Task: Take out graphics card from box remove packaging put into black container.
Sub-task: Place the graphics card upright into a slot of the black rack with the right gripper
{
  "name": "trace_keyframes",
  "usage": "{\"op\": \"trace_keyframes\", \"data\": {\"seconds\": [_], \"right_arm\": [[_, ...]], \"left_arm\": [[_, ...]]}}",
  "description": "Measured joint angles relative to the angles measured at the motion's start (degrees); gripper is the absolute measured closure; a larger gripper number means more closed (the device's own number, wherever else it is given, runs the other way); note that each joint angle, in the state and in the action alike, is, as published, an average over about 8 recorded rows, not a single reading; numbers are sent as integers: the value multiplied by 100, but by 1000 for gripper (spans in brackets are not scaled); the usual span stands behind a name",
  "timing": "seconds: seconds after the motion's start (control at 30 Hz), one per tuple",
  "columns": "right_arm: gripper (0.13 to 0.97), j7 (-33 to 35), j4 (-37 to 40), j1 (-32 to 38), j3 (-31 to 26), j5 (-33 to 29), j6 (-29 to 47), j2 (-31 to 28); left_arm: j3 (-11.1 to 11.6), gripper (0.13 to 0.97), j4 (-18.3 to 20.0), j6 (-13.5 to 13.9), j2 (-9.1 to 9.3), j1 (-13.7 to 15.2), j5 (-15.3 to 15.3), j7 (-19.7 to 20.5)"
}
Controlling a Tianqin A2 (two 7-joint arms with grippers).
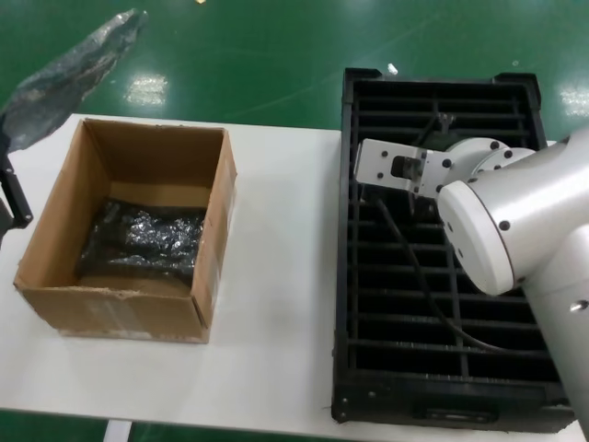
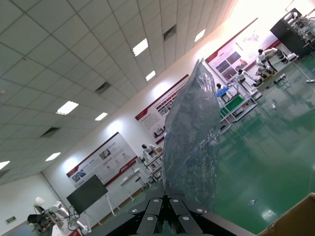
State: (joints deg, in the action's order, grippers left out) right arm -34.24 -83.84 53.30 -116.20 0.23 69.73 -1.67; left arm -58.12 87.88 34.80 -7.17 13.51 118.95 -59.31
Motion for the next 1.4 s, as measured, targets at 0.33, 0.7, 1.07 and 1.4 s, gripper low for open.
{"op": "trace_keyframes", "data": {"seconds": [0.33,0.7,1.07,1.4], "right_arm": [[921,44,2,-64,18,-46,-24,56],[921,164,79,-82,-4,1,-43,91],[921,224,583,-20,-112,31,-399,146],[921,259,1078,122,-215,120,-609,155]], "left_arm": [[1,957,33,-7,11,-22,5,6],[17,957,56,-12,10,-45,5,2],[0,957,83,-8,14,-72,2,10],[21,957,68,-2,-8,-81,10,21]]}}
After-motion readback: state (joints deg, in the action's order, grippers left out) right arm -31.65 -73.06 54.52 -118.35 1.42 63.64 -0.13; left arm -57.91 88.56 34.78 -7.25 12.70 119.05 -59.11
